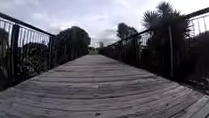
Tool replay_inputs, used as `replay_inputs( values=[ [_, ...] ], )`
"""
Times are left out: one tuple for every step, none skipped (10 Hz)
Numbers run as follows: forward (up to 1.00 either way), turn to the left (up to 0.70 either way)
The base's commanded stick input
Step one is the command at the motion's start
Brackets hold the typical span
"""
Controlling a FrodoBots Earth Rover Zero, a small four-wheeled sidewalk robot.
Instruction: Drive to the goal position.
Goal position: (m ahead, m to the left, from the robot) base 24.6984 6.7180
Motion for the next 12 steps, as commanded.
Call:
replay_inputs(
  values=[
    [0.07, 0.0],
    [0.07, 0.0],
    [0.07, 0.0],
    [0.07, 0.0],
    [0.07, 0.0],
    [0.07, 0.0],
    [0.07, 0.0],
    [0.07, 0.0],
    [0.07, 0.0],
    [0.07, 0.0],
    [0.07, 0.0],
    [0.07, 0.0]
  ],
)
